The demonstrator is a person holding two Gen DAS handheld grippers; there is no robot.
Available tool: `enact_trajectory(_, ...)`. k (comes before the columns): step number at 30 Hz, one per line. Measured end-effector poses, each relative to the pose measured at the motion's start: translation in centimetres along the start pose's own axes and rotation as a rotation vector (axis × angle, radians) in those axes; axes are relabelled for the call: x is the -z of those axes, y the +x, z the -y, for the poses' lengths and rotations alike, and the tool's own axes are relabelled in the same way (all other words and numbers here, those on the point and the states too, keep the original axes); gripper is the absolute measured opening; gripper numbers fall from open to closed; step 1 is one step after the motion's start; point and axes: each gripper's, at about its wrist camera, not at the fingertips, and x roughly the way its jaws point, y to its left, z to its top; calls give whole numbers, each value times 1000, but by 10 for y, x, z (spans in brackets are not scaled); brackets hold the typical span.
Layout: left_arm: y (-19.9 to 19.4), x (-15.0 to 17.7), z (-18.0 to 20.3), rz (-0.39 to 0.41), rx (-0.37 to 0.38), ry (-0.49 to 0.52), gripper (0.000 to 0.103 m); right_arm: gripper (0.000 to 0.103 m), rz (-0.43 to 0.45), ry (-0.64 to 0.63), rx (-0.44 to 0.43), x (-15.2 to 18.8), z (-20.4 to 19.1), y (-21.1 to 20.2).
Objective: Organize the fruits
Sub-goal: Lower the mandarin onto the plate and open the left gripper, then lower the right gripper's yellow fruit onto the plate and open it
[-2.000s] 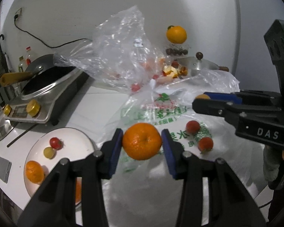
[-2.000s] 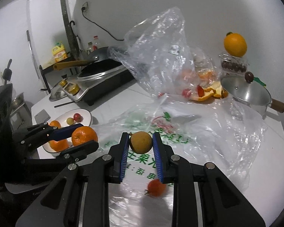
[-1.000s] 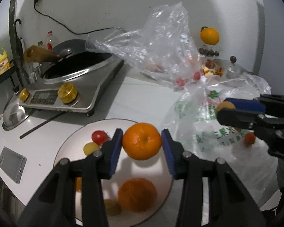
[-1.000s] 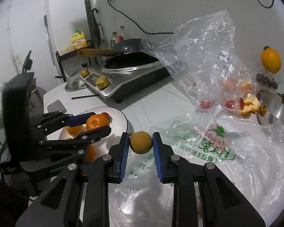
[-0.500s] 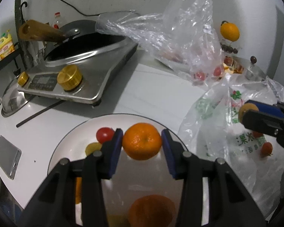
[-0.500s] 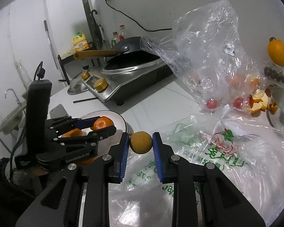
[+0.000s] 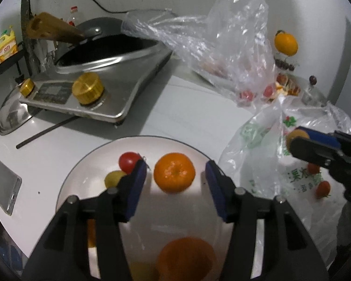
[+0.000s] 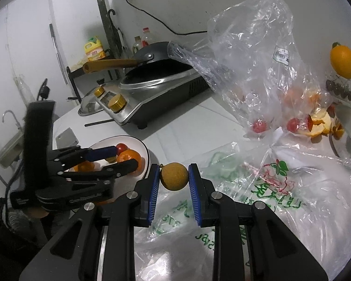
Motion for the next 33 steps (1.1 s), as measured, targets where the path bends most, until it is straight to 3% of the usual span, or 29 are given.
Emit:
enact_trajectory(14, -65, 21, -43, 153, 1, -45, 54, 27, -42, -92, 6, -5, -51, 19)
enact_trajectory(33, -74, 51, -103, 165, -36, -139, 54, 27, -159, -136, 26, 8, -83, 77)
